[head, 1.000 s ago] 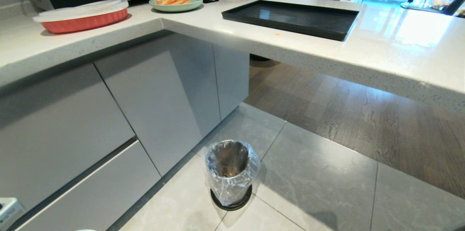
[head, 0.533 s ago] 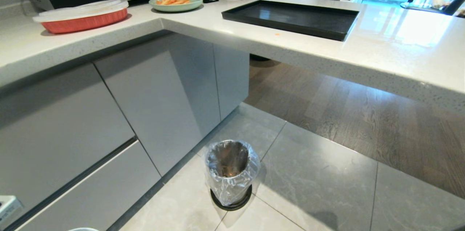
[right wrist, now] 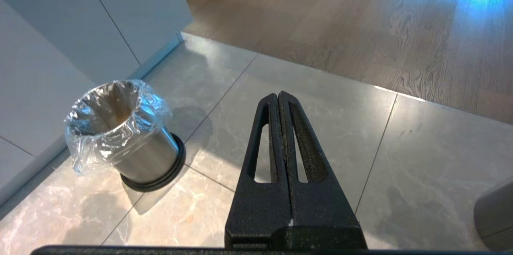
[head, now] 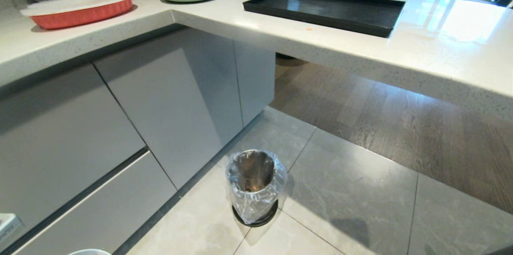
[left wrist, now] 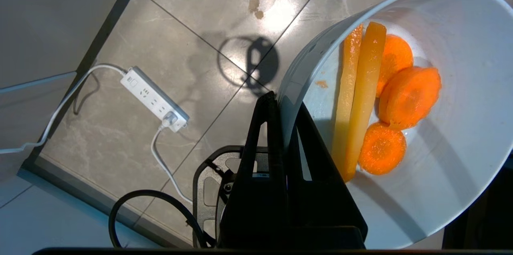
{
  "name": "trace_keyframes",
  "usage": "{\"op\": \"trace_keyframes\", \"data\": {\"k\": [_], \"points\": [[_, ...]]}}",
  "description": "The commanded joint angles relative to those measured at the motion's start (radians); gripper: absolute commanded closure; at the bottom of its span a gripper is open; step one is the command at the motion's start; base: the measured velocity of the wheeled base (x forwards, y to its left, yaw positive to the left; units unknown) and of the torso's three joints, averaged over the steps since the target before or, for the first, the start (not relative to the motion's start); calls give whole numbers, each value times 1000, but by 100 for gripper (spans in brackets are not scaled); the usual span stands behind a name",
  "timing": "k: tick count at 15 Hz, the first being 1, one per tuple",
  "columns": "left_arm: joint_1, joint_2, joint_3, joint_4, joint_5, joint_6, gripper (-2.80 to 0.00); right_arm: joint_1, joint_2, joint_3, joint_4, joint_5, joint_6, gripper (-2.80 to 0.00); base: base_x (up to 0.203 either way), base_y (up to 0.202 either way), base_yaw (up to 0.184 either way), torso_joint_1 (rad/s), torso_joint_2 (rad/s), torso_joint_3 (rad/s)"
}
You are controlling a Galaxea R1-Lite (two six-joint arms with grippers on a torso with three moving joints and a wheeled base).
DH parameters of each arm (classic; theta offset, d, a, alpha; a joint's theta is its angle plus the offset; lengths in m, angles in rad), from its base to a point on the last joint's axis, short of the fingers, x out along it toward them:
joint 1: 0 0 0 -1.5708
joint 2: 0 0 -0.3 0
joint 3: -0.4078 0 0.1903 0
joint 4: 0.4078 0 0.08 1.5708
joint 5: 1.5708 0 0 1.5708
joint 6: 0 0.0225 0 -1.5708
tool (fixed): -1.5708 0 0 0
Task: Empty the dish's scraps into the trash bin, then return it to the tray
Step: Move the bowl over the trash can
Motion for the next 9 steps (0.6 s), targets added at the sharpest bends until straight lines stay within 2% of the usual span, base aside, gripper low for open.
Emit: {"op": "trace_keyframes", "data": {"k": [1,9], "points": [[-1,2,-4,6,-2,1,0,0,0,0,0,0,1,0,0,0,0,2,2,-188],[2,12,-16,11,-4,1,0,0,0,0,0,0,1,0,0,0,0,4,3,-195]]}}
